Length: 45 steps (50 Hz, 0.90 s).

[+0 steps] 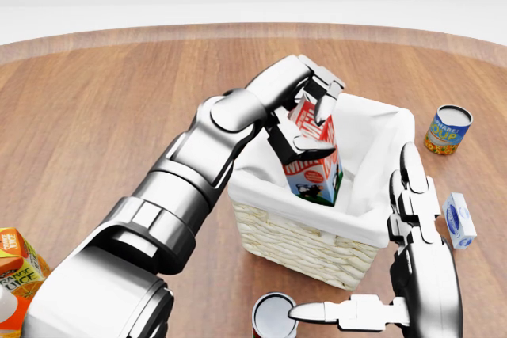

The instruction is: Pick the milk and place it in the basket.

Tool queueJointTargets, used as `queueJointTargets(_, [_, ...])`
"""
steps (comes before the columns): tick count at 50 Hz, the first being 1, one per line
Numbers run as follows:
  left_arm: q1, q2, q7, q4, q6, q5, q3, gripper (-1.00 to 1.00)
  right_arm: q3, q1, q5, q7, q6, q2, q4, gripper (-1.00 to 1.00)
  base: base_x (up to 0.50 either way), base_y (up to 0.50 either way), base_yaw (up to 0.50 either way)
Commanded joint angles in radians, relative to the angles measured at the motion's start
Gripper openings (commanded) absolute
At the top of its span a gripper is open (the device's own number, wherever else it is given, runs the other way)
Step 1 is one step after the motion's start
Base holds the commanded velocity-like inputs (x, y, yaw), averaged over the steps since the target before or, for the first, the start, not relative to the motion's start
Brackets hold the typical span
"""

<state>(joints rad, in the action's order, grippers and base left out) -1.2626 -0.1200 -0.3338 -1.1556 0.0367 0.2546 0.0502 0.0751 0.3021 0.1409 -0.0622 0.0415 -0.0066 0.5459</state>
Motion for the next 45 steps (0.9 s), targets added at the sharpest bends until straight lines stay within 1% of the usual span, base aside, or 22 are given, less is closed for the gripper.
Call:
queueJointTargets(1, [-0.036,-0.011,0.056,-0.043,-0.044,-0.029,-0.046,-1.0,0.003,0.004,0.001,0.0,-0.005,0.0,-0.001,1.0,0.0,0.0,0.0])
queueJointTargets(2, [-0.038,-0.011,0.062,-0.047,-0.049,-0.026,-0.046,-1.0,0.004,0.003,0.002,-0.001,-0.006,0.0,-0.003,1.0,0.01,0.0,0.0])
queueJointTargets(3, [-0.04,-0.013,0.054,-0.049,-0.044,-0.029,-0.05,-1.0,0.003,0.003,0.0,-0.001,-0.006,-0.001,-0.004,1.0,0.0,0.0,0.0])
queueJointTargets(8, [-0.036,-0.008,0.089,-0.059,-0.075,-0.02,-0.052,-1.0,0.004,0.001,0.001,-0.001,-0.007,0.0,-0.007,1.0,0.0,0.0,0.0])
queueJointTargets(18, [-0.038,-0.006,0.092,-0.058,-0.078,-0.021,-0.056,-1.0,0.004,0.004,0.0,-0.001,-0.007,-0.002,-0.003,1.0,0.0,0.0,0.0])
queueJointTargets(20, [-0.037,-0.006,0.106,-0.058,-0.089,-0.017,-0.055,-1.0,0.003,0.005,-0.001,0.0,-0.006,-0.002,-0.002,1.0,0.0,0.0,0.0])
queueJointTargets(21, [-0.036,-0.006,0.12,-0.058,-0.104,-0.014,-0.055,-1.0,0.003,0.004,-0.001,0.0,-0.007,-0.002,-0.002,1.0,0.0,0.0,0.0])
queueJointTargets(22, [-0.035,-0.006,0.122,-0.058,-0.109,-0.01,-0.052,-1.0,0.004,0.004,0.001,-0.001,-0.006,-0.001,-0.003,1.0,0.0,0.0,0.0])
queueJointTargets(23, [-0.035,-0.007,0.123,-0.059,-0.107,-0.011,-0.053,-1.0,0.005,0.005,0.001,-0.001,-0.006,-0.002,-0.003,1.0,0.0,0.0,0.0])
queueJointTargets(24, [-0.032,-0.008,0.127,-0.06,-0.111,-0.004,-0.049,-1.0,0.005,0.006,0.001,-0.001,-0.007,-0.002,0.0,1.0,0.0,0.0,0.0])
queueJointTargets(28, [-0.031,-0.01,0.127,-0.062,-0.113,0.002,-0.049,-1.0,0.005,0.004,0.001,-0.001,-0.007,-0.002,-0.003,1.0,0.0,0.0,0.0])
queueJointTargets(32, [-0.025,-0.014,0.141,-0.07,-0.124,0.016,-0.044,-1.0,0.005,0.004,0.001,-0.001,-0.007,-0.002,-0.003,1.0,0.0,0.0,0.0])
queueJointTargets(41, [-0.023,-0.028,0.163,-0.09,-0.124,0.045,-0.045,-1.0,0.007,0.004,0.002,-0.002,-0.009,-0.002,-0.004,1.0,0.0,0.0,0.0])
queueJointTargets(45, [-0.029,-0.03,0.165,-0.095,-0.124,0.042,-0.054,-1.0,0.006,0.005,0.0,0.0,-0.008,-0.003,-0.003,1.0,0.0,0.0,0.0])
